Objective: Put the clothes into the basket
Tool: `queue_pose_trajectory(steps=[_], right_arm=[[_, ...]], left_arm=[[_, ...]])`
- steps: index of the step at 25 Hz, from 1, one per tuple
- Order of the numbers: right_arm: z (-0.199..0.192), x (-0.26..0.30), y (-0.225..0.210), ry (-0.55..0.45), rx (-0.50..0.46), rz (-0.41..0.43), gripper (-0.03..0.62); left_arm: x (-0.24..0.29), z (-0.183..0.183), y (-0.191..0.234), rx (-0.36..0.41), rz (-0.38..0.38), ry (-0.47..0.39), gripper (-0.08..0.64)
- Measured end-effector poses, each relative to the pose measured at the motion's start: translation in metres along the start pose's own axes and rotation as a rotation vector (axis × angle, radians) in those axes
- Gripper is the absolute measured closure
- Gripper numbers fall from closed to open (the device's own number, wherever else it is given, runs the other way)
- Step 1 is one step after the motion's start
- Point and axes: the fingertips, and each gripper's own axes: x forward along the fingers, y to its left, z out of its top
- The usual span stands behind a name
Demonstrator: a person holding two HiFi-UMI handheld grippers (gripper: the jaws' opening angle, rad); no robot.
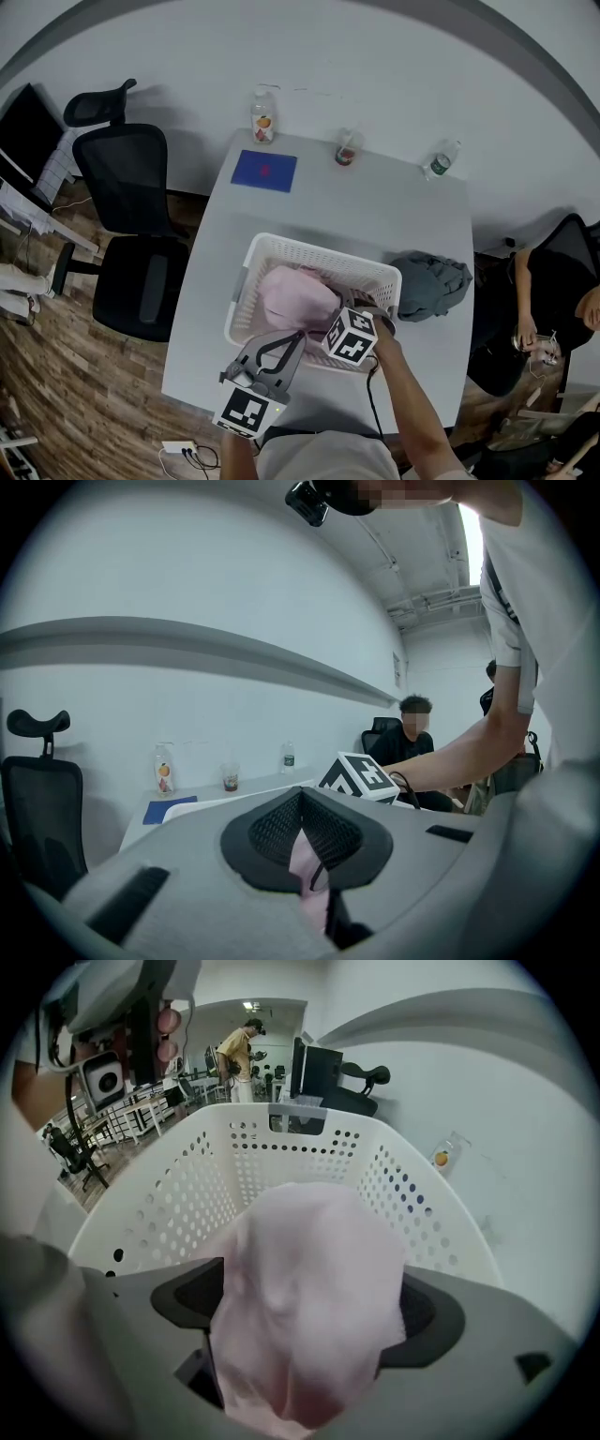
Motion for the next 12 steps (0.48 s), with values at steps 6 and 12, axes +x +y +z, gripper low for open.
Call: queue_pose_trajectory(steps=[6, 12], right_arm=[[0.005, -0.025, -0.009, -0.035, -0.007, -0.084, 0.109], [0.019, -0.058, -0.010, -0.144, 0.043, -0.136, 0.114]], left_arm=[[-0.002, 0.007, -0.004, 0.009, -0.006, -0.016, 0.554], [-0.006, 0.015, -0.009, 0.004, -0.013, -0.040, 0.554]])
